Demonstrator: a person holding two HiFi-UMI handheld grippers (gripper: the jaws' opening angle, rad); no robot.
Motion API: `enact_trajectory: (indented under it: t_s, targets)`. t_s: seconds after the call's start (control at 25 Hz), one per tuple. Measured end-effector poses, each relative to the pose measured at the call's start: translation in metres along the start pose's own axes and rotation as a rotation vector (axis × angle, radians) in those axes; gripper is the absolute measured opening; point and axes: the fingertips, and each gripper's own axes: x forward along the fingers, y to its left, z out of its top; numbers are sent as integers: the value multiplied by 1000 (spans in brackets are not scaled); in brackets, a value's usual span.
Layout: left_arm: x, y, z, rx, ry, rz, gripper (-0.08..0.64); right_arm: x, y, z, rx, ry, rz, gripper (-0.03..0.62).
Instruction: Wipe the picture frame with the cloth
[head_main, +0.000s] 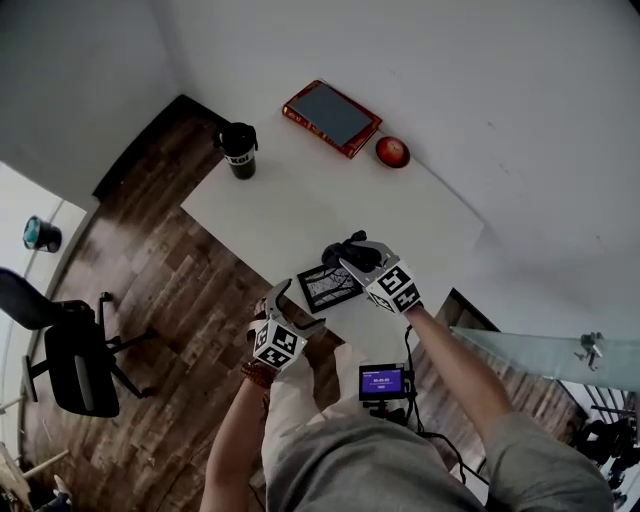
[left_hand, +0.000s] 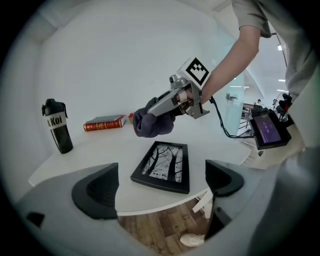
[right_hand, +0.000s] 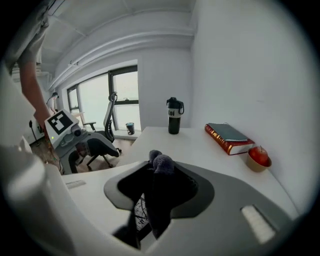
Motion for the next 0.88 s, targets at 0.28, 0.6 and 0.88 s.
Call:
enact_trajectory:
  t_s: [0.28, 0.6, 0.88]
  targets:
    - [39, 7, -23, 13, 69, -58, 549, 46, 62, -11, -302, 75, 200, 135]
    - [56, 11, -35, -30, 107, -76, 568, 78, 85, -24, -402, 134, 302, 135]
    - [58, 11, -36, -19, 109, -67, 566, 77, 80, -49, -502, 220, 318, 129]
